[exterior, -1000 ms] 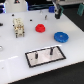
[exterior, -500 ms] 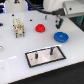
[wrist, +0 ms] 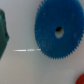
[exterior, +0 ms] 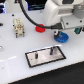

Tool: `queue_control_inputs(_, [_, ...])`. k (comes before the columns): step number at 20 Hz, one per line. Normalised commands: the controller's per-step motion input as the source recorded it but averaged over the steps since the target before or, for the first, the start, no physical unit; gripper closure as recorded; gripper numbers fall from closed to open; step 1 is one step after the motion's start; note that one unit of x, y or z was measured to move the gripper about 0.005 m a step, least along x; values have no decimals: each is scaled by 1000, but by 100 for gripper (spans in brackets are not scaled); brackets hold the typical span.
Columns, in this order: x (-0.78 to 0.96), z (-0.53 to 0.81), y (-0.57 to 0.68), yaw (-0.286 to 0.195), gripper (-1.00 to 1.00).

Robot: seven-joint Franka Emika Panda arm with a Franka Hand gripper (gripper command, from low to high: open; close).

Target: Insert the blue gear onto the right peg, followed by the red gear

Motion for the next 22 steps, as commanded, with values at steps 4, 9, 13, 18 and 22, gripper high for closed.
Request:
queue_control_inputs(4, [-273,-315,-109,0,-100])
queue_control_inputs(9, [-362,-92,-101,0,-100])
queue_control_inputs(13, [-308,81,-50,0,-100])
queue_control_inputs(18, [-379,0,-69,0,-100])
queue_control_inputs(22, [-399,-146,-117,0,100])
